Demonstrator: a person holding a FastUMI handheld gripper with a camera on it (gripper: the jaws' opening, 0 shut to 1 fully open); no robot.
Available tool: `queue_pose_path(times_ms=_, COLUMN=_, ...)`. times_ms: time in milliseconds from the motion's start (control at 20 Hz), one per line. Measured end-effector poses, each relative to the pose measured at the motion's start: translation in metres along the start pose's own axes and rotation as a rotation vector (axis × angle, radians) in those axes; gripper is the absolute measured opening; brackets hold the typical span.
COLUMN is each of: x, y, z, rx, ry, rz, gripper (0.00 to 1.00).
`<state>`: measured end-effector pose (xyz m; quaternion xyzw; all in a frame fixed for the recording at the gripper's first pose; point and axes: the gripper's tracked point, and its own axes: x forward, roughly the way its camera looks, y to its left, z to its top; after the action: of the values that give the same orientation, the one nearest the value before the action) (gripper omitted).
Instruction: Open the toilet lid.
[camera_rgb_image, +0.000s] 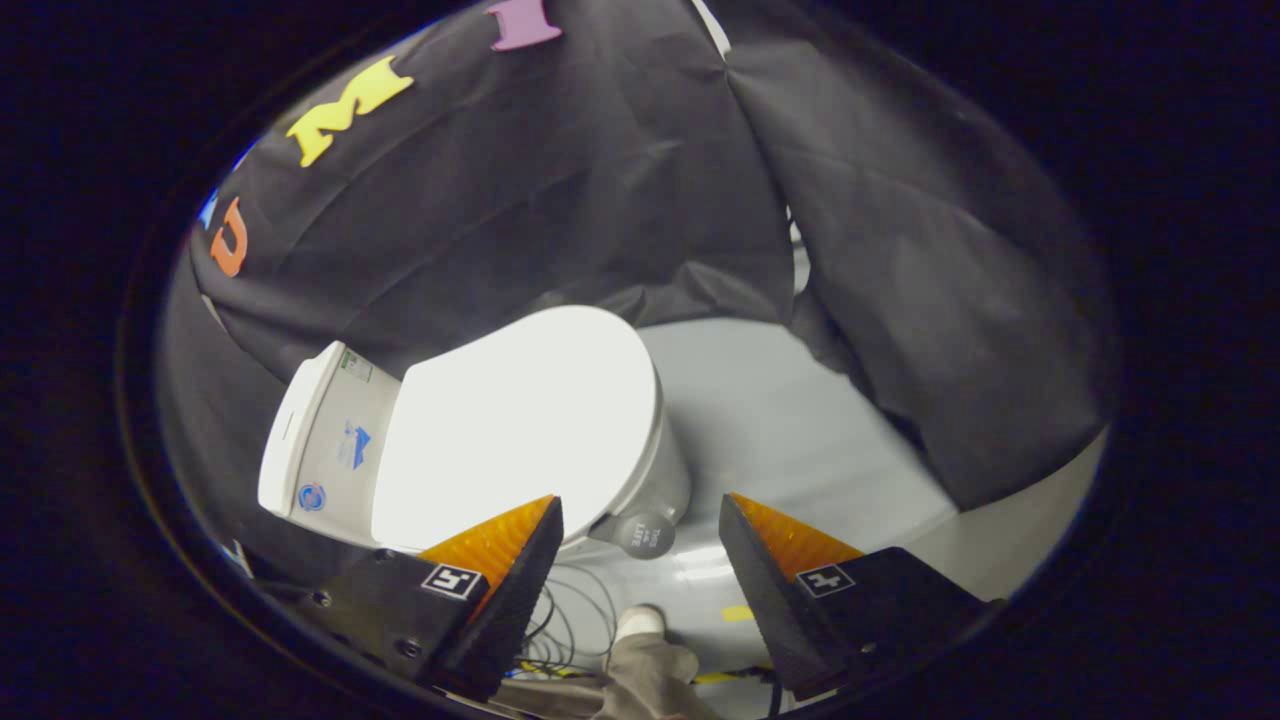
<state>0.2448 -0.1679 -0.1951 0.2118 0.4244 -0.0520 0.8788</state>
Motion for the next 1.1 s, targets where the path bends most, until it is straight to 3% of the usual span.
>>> queue_pose_path(times_ms=150, x=0.026, y=-0.001, z=-0.014, rx=0.137, ry=0.094, rz=0.062, gripper=0.97)
queue_pose_path(times_ms=400, x=0.058, y=-0.004, z=-0.024, rx=0.259, ry=0.125, rz=0.122, gripper=0.95)
queue_pose_path(times_ms=700, x=0.073, y=0.000, z=-0.043, rx=0.316, ry=0.146, rz=0.183, gripper=0.86)
queue_pose_path(times_ms=950, x=0.082, y=0.007, z=-0.046, rx=0.359, ry=0.115, rz=0.283, gripper=0.78)
queue_pose_path(times_ms=1100, x=0.090, y=0.010, z=-0.051, rx=0.379, ry=0.120, rz=0.336, gripper=0.67)
